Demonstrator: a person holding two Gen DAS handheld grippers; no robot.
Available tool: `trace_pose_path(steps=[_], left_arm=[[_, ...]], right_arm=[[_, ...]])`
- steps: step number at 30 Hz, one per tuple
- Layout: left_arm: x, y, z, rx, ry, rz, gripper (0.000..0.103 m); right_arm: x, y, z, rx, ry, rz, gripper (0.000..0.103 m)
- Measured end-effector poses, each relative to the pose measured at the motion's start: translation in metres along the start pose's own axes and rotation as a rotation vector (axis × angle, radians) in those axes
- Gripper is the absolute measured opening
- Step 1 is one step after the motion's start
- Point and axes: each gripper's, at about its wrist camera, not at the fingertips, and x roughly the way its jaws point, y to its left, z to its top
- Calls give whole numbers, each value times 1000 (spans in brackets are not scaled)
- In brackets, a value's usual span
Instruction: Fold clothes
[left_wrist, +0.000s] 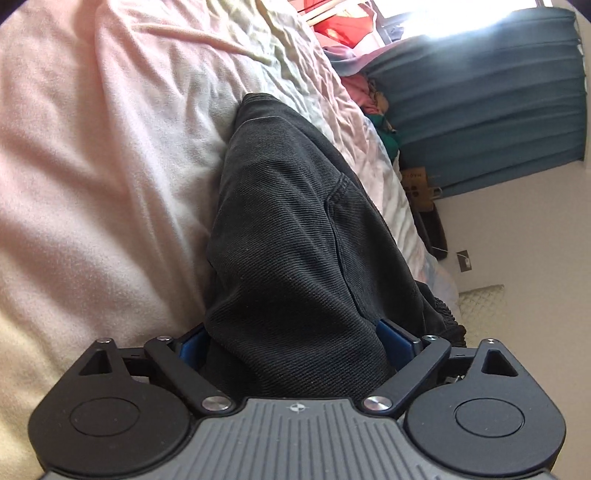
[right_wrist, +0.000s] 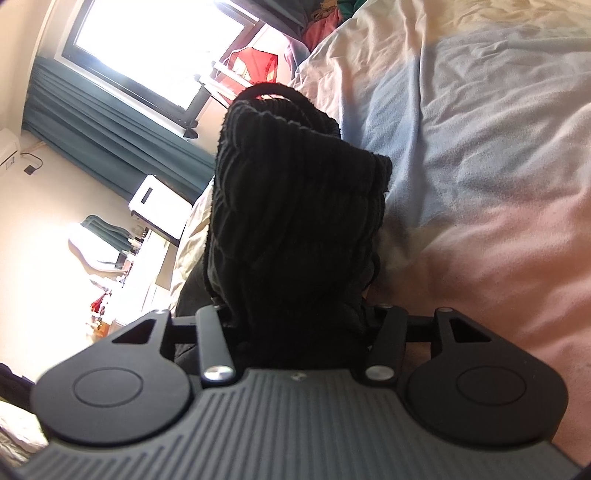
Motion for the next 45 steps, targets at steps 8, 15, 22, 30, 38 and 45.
trace_pose_path(steps=[8,15,22,30,38,45], left_arm=[[-5,0,-1,7,-54,-1,64],[-34,-26,2,19,-162,-73,55],[-12,-125,35,122,-199,-108,55],[108,-280,71,386,-267,-212,55],[292,-357,80,497,-160,-224,55],[395,-305,73,479,-26,-75,55]], right_arm=[[-11,26,-5,-123,-71,7,45],[-38,64,11,-190,-164,103,40],[-76,80,72,-183,-282,209,39],[-120,31,180,-112,-529,242,39],[-118,-89,233,27,-732,185,39],[-71,-172,230,169,-637,8,39]])
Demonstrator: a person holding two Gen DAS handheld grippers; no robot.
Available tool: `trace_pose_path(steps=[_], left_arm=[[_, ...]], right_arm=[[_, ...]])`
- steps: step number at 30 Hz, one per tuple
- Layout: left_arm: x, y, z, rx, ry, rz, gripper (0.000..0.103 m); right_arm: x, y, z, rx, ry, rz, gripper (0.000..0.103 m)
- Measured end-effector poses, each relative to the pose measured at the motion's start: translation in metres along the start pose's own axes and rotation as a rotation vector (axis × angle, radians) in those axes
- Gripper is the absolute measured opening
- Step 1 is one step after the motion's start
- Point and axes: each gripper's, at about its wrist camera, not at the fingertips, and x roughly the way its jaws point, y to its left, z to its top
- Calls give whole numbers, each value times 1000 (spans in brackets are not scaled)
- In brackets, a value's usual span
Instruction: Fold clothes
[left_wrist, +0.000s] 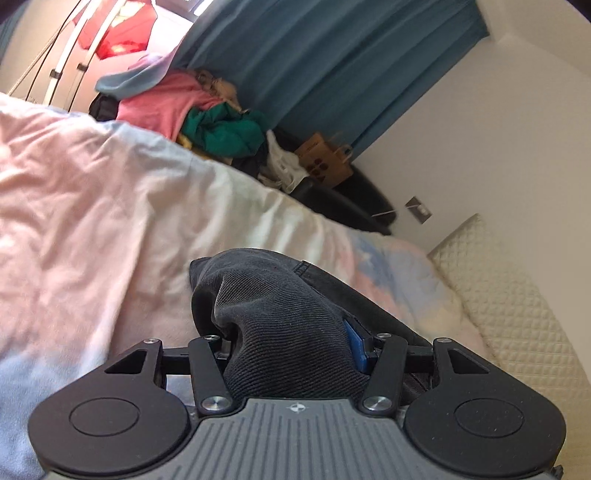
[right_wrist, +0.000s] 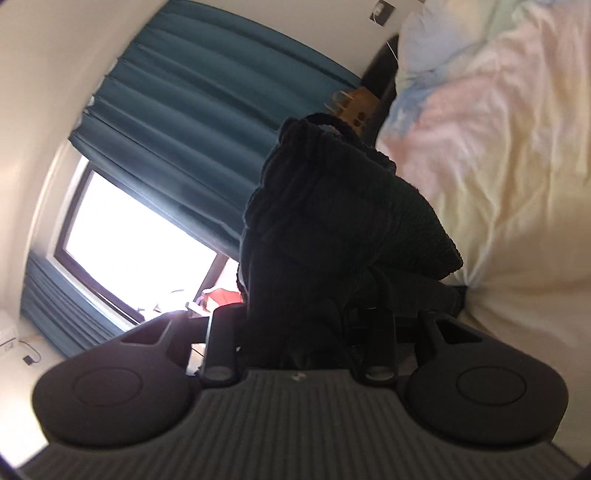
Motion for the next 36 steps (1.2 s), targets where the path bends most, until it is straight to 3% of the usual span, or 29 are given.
trace_pose_path(steps=[3,6,9,10,14,18,20,23,25,28,30,32,36], left_arm=[[8,27,-9,30,41,5,57],[-2,36,-24,140,72,51,59],[-21,33,-41,195,70,98,65],[-31,30,-45,202,60,107,66],[-68,5,-48,225,42,167,66],[-115,-28,-43,327,35,184,67],[-146,-50,-41,395,11,186,68],[-192,-84,-40,479,-35,209,79],[-221,-104,-40,518,-63,210,82],[-265,-132,-47,561,-97,212,103],[-296,-148,-58,578,-114,206,103],[-319,-158,-69,588,-124,208,103],[-353,-175,-97,630,-142,266,103]], right_arm=[[5,-12,-14,7,70,-52,39],[3,-17,-28,25,137,-122,44],[0,-30,-50,108,203,-218,58],[-2,-33,-54,130,207,-229,65],[-16,-19,-57,129,192,-304,66],[-55,16,-58,72,110,-401,67],[-74,41,-58,6,85,-393,67],[-102,89,-58,-151,51,-386,67],[-123,115,-53,-243,38,-363,68],[-154,151,-43,-370,17,-323,73],[-180,171,-43,-428,7,-298,79],[-204,189,-43,-478,1,-281,102],[-238,215,-53,-556,-12,-288,103]])
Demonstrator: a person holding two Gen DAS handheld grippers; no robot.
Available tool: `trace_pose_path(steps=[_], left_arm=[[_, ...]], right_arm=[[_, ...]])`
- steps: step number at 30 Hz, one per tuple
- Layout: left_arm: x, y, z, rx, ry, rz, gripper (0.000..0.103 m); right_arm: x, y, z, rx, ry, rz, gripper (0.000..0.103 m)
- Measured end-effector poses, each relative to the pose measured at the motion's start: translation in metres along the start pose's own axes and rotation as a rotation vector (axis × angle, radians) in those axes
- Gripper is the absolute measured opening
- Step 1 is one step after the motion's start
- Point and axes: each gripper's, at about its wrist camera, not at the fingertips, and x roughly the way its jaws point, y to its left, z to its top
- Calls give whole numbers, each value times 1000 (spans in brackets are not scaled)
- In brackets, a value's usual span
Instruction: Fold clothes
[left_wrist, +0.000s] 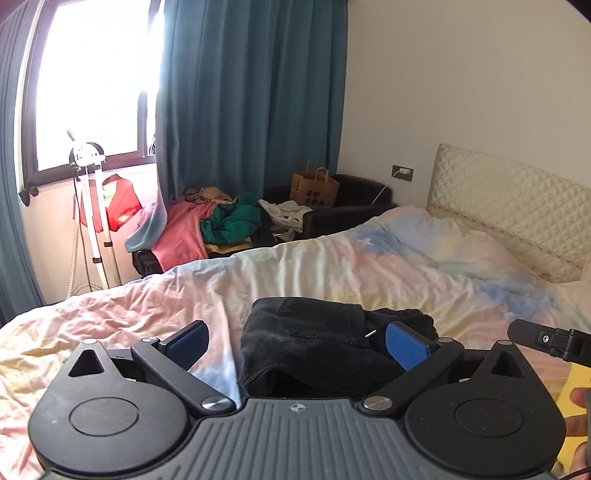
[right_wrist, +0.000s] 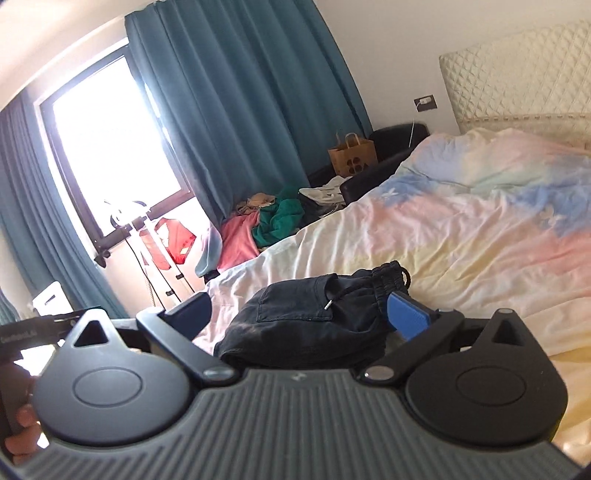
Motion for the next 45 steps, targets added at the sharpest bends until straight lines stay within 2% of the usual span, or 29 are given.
trace_pose_path(steps=[2,5,11,19,33,45], left_arm=[[-17,-9,-9,34,-11,28,103],[-36,-15,-24,30,-30,46,103],[-51,-23,-49,30,-48,68,103],[-45,-30,-79,47,-45,98,103],[-32,-19,-106,4,-5,126,103],[-23,-26,-117,1,18,140,103]], right_arm=[[-12,7,-7,-36,-8,-13,103],[-23,15,-19,-81,0,-9,103],[-27,31,-47,-194,-8,-40,103],[-15,35,-71,-226,-15,-52,103],[-7,36,-110,-259,-16,-92,103],[-11,36,-111,-257,-24,-85,103]])
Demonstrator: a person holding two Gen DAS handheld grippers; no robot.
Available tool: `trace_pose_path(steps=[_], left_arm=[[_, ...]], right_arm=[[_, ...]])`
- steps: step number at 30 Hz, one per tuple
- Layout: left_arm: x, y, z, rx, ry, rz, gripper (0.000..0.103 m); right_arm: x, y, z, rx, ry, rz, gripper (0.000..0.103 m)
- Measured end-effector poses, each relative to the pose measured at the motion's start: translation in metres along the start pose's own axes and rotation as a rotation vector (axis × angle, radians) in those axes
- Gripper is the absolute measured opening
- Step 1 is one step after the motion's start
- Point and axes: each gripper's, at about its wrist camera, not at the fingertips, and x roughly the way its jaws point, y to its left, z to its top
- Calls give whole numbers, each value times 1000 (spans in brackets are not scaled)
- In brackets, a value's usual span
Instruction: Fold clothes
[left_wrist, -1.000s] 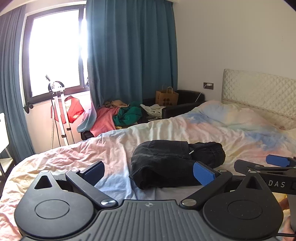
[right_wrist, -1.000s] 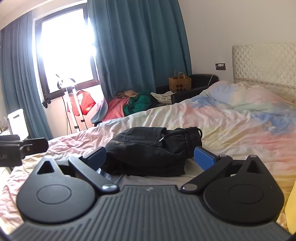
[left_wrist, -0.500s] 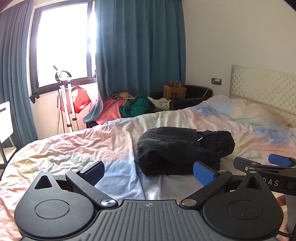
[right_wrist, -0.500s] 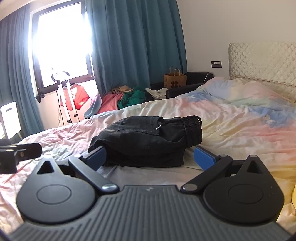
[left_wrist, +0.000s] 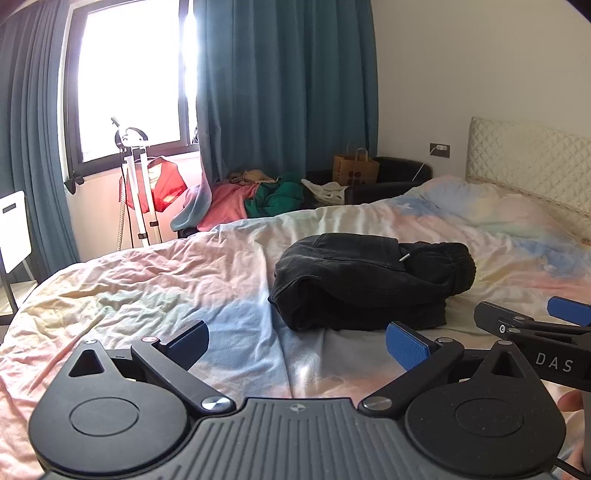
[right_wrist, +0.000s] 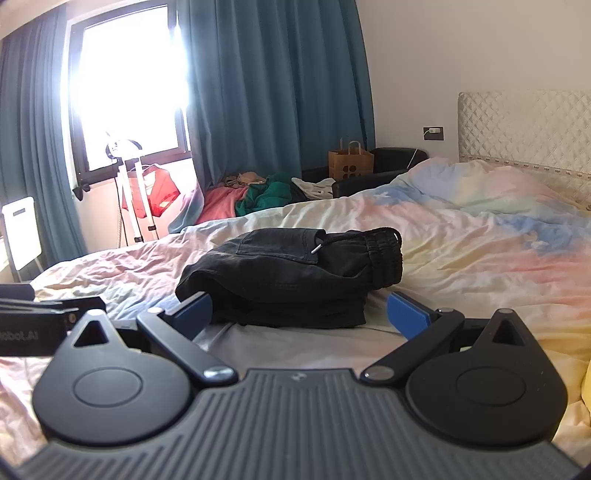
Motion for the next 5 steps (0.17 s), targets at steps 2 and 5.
trace_pose_path(steps=[2,5], left_arm=[[0,0,-1,1,-1,-4,103],[1,-1,-1,-1,-1,8,103]], right_arm=[[1,-2,1,12,6,2,103],[3,-3,1,18,16,5,103]])
